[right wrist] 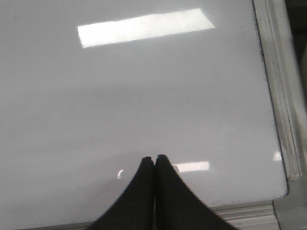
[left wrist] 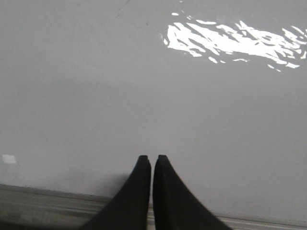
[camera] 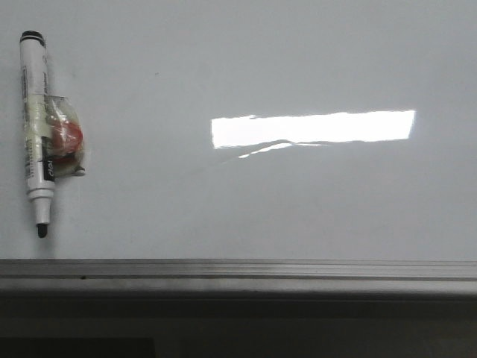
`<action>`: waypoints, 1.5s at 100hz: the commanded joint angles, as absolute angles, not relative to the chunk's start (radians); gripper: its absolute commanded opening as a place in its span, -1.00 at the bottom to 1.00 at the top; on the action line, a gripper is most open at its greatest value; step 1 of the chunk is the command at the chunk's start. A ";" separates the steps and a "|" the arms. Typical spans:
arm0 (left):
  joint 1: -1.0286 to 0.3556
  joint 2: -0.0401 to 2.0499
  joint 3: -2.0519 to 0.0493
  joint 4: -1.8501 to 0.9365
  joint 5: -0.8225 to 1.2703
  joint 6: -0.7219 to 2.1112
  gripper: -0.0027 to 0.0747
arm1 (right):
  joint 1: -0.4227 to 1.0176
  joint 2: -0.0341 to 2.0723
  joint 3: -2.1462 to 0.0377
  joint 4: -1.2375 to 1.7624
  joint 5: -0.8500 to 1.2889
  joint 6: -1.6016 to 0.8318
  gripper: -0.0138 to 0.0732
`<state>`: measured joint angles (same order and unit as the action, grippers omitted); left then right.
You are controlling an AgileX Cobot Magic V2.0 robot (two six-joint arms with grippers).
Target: Write number 3 on whiteboard
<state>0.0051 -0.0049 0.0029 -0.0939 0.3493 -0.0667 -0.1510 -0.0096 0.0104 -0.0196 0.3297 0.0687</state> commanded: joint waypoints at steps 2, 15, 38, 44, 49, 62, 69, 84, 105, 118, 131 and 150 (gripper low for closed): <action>0.008 -0.031 0.039 -0.104 0.307 -0.065 -0.98 | -0.149 -0.026 0.035 -0.034 0.316 0.059 -0.81; 0.008 -0.031 0.039 -0.102 0.307 -0.065 -0.98 | -0.149 -0.026 0.035 -0.034 0.316 0.059 -0.81; 0.008 -0.031 0.039 -0.102 0.307 -0.065 -0.98 | -0.149 -0.026 0.035 -0.034 0.316 0.059 -0.81; 0.008 -0.031 0.039 -0.102 0.307 -0.065 -0.98 | -0.149 -0.026 0.035 -0.034 0.316 0.059 -0.81; 0.008 -0.031 0.039 -0.102 0.307 -0.065 -0.98 | -0.149 -0.026 0.035 -0.034 0.316 0.059 -0.81; 0.008 -0.031 0.039 -0.102 0.307 -0.065 -0.98 | -0.149 -0.026 0.035 -0.034 0.316 0.059 -0.81; 0.008 -0.031 0.039 -0.102 0.307 -0.065 -0.98 | -0.149 -0.026 0.035 -0.034 0.316 0.059 -0.81; 0.008 -0.031 0.039 -0.102 0.303 -0.065 -0.98 | -0.149 -0.026 0.035 -0.034 0.312 0.059 -0.81; 0.008 -0.031 0.039 -0.021 0.239 -0.065 -0.98 | -0.149 -0.026 0.035 -0.047 0.288 0.059 -0.81; 0.008 -0.031 0.039 -0.020 0.226 -0.065 -0.98 | -0.149 -0.024 0.035 -0.072 0.162 0.059 -0.81; 0.006 -0.031 0.039 -0.038 0.147 -0.065 -0.98 | -0.149 -0.024 0.035 -0.162 0.162 0.059 -0.81; 0.006 -0.030 0.000 -0.043 0.164 -0.065 -0.98 | -0.149 -0.019 0.035 -0.155 0.107 0.059 -0.81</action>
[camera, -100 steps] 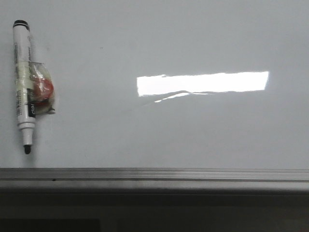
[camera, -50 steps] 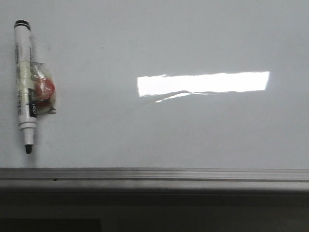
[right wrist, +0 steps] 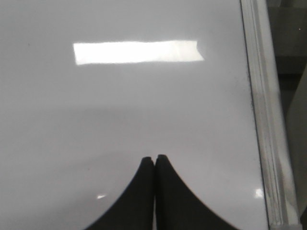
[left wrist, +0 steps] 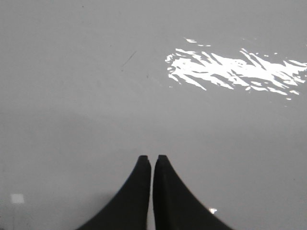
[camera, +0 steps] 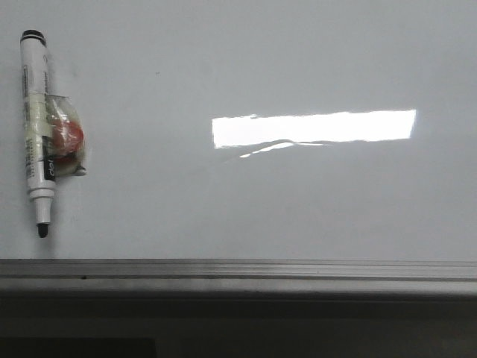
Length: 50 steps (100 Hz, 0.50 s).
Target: Write number 3 on whiteboard
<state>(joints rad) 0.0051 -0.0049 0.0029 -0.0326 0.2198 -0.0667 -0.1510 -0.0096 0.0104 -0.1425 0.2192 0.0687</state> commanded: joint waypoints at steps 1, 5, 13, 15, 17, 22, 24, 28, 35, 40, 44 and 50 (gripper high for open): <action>0.006 -0.030 -0.003 -0.043 0.166 -0.065 -0.98 | -0.149 -0.015 0.035 -0.152 0.101 0.059 -0.81; 0.006 -0.025 -0.020 -0.043 0.174 -0.065 -0.98 | -0.149 -0.003 0.035 -0.130 0.086 0.059 -0.81; 0.006 0.004 -0.074 -0.041 0.215 -0.065 -0.98 | -0.146 0.040 0.028 -0.019 0.075 0.059 -0.81; 0.006 0.016 -0.084 -0.041 0.223 -0.065 -0.98 | -0.144 0.057 0.021 0.014 0.084 0.059 -0.81; 0.006 0.030 -0.097 -0.039 0.232 -0.065 -0.98 | -0.143 0.069 0.017 0.032 0.094 0.059 -0.81; 0.006 0.070 -0.133 -0.024 0.263 -0.065 -0.98 | -0.134 0.123 -0.010 0.067 0.131 0.059 -0.81; 0.006 0.088 -0.143 -0.014 0.274 -0.065 -0.98 | -0.131 0.145 -0.023 0.067 0.142 0.059 -0.81; 0.006 0.122 -0.178 0.012 0.304 -0.065 -0.98 | -0.122 0.190 -0.046 0.067 0.173 0.059 -0.81; 0.006 0.169 -0.224 0.029 0.319 -0.065 -0.98 | -0.108 0.258 -0.091 0.067 0.199 0.059 -0.81; 0.006 0.199 -0.252 0.029 0.306 -0.065 -0.98 | -0.092 0.311 -0.115 0.067 0.178 0.059 -0.81; 0.006 0.219 -0.269 0.029 0.296 -0.065 -0.98 | -0.081 0.344 -0.130 0.067 0.146 0.059 -0.81; 0.006 0.236 -0.288 0.029 0.301 -0.065 -0.98 | -0.069 0.376 -0.144 0.067 0.120 0.059 -0.81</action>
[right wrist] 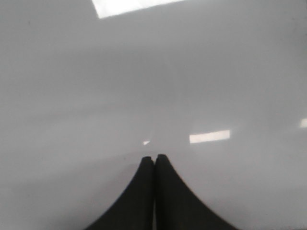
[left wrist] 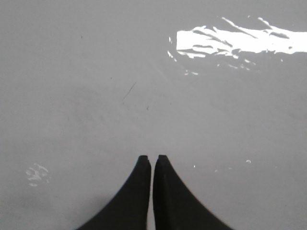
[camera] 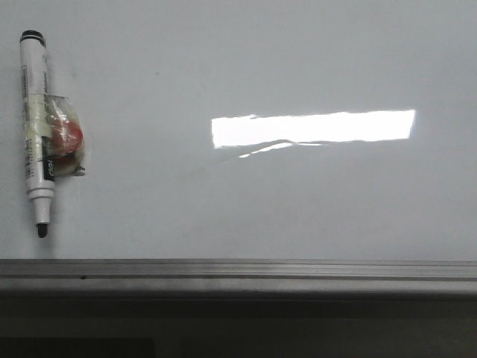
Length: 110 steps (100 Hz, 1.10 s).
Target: Write number 3 on whiteboard
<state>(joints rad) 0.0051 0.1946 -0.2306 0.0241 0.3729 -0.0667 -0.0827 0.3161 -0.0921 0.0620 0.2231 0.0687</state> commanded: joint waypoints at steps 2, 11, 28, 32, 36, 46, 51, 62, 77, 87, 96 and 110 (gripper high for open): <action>0.006 0.236 -0.293 0.029 0.299 -0.065 -0.98 | -0.066 0.383 -0.147 0.067 0.115 0.059 -0.81; 0.006 0.240 -0.307 0.029 0.281 -0.065 -0.98 | -0.063 0.406 -0.154 0.067 0.125 0.059 -0.81; 0.002 0.240 -0.307 0.027 0.270 -0.065 -0.50 | -0.061 0.408 -0.154 0.067 0.125 0.059 -0.81; 0.002 0.240 -0.303 0.027 0.258 -0.065 -0.36 | -0.061 0.408 -0.154 0.067 0.121 0.059 -0.81; 0.002 0.240 -0.293 0.027 0.233 -0.065 -0.26 | -0.061 0.408 -0.154 0.067 0.107 0.059 -0.81; 0.002 0.240 -0.262 0.000 0.110 -0.068 -0.26 | -0.061 0.408 -0.154 0.067 0.000 0.059 -0.81; 0.002 0.240 -0.258 0.000 0.080 -0.068 -0.26 | -0.061 0.408 -0.154 0.067 -0.040 0.059 -0.81; 0.000 0.240 -0.260 0.046 0.076 -0.061 -0.25 | -0.057 0.408 -0.154 0.067 -0.030 0.059 -0.81; -0.032 0.240 -0.266 0.020 0.031 -0.059 -0.06 | -0.057 0.408 -0.154 0.067 -0.014 0.059 -0.81; -0.131 0.240 -0.270 -0.015 0.008 -0.059 0.22 | -0.057 0.408 -0.154 0.067 0.000 0.059 -0.81; -0.243 0.245 -0.270 -0.015 0.008 -0.059 0.28 | -0.057 0.408 -0.154 0.067 0.000 0.059 -0.81; -0.450 0.285 -0.270 -0.015 0.000 -0.059 0.19 | -0.057 0.408 -0.154 0.067 0.000 0.059 -0.81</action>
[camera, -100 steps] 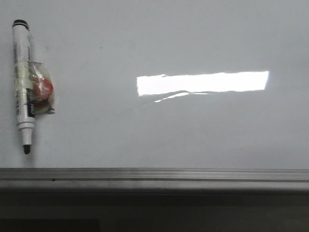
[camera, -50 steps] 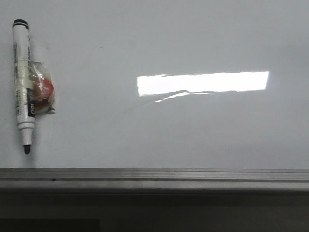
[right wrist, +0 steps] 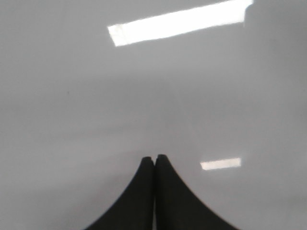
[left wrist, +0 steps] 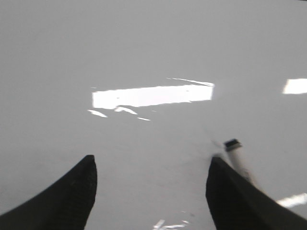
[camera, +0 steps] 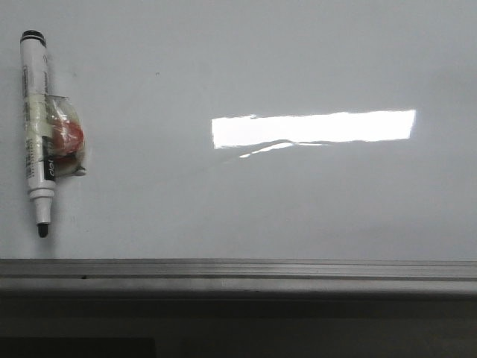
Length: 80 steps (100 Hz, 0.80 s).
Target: Write number 3 on whiteboard
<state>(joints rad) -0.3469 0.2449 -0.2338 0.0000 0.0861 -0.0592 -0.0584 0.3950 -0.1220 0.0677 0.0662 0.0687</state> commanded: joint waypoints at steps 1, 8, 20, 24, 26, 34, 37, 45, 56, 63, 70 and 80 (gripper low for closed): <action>-0.460 0.288 -0.270 -0.015 0.000 -0.061 0.18 | -0.057 0.408 -0.154 0.067 0.000 0.059 -0.81; -0.546 0.332 -0.270 -0.015 0.000 -0.065 0.12 | -0.057 0.408 -0.154 0.067 0.000 0.059 -0.81; -0.657 0.415 -0.270 -0.068 -0.012 -0.070 0.12 | -0.057 0.408 -0.154 0.067 -0.005 0.059 -0.81; -0.680 0.448 -0.270 -0.110 -0.020 -0.070 0.12 | -0.057 0.408 -0.154 0.067 -0.005 0.059 -0.81; -0.691 0.465 -0.270 -0.132 -0.023 -0.070 0.12 | -0.057 0.408 -0.154 0.067 -0.005 0.059 -0.81; -0.717 0.527 -0.270 -0.205 -0.035 -0.070 0.12 | -0.057 0.408 -0.154 0.067 -0.005 0.059 -0.81; -0.721 0.554 -0.270 -0.237 -0.045 -0.070 0.12 | -0.057 0.408 -0.154 0.067 -0.005 0.059 -0.81; -0.723 0.614 -0.270 -0.293 -0.083 -0.070 0.12 | -0.057 0.408 -0.154 0.067 -0.007 0.059 -0.81; -0.725 0.674 -0.270 -0.334 -0.122 -0.071 0.12 | -0.057 0.408 -0.154 0.067 -0.012 0.059 -0.81; -0.736 0.703 -0.272 -0.353 -0.124 -0.073 0.12 | -0.057 0.408 -0.154 0.067 -0.013 0.059 -0.81; -0.760 0.728 -0.272 -0.361 -0.139 -0.073 0.12 | -0.057 0.408 -0.154 0.067 -0.013 0.059 -0.81; -0.801 0.756 -0.272 -0.380 -0.183 -0.073 0.12 | -0.057 0.408 -0.154 0.067 -0.013 0.059 -0.81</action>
<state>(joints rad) -0.7689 0.7347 -0.2338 -0.3570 -0.0713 -0.0650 -0.0584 0.3950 -0.1220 0.0695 0.0662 0.0687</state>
